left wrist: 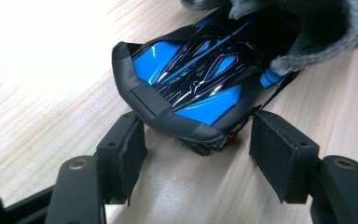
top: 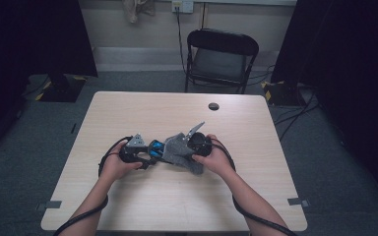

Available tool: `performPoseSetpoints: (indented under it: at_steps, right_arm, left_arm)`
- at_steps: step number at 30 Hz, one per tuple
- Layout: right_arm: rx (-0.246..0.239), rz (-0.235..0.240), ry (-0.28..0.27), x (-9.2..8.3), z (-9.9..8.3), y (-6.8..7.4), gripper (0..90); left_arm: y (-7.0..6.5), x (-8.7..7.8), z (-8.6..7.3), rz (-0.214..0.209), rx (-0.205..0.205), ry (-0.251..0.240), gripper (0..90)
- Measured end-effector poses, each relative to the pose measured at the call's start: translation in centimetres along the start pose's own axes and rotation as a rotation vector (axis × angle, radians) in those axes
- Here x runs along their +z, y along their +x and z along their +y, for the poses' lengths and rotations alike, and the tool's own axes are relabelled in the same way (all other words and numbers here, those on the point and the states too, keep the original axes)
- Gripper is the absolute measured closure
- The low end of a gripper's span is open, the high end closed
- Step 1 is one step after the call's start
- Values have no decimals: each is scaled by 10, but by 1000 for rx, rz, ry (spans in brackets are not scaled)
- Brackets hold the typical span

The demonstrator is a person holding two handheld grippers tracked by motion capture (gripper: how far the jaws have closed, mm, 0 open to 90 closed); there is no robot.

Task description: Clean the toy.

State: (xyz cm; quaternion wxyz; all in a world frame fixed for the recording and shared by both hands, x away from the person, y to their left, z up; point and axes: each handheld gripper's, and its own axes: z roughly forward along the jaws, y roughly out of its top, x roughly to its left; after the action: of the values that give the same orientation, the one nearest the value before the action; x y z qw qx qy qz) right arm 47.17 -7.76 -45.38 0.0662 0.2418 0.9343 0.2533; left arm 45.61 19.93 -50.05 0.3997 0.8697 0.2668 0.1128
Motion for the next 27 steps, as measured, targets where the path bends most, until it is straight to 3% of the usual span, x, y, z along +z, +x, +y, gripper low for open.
performPoseSetpoints:
  at_steps: [15, 17, 23, 27]
  right_arm:
    - [37, 13, 29, -5, -31, -5, 706]
    - [43, -2, 26, -10, -32, -8, 705]
    - [99, -39, -106, -31, -11, -19, 709]
    - [83, -18, -128, -23, 20, -12, 708]
  left_arm:
    - [0, -1, -1, 3, -2, -3, 378]
    - [0, -1, -1, 3, -2, -2, 377]
    - [-2, -1, -1, 6, -5, -3, 380]
    - [-2, -1, -1, 6, -6, -4, 381]
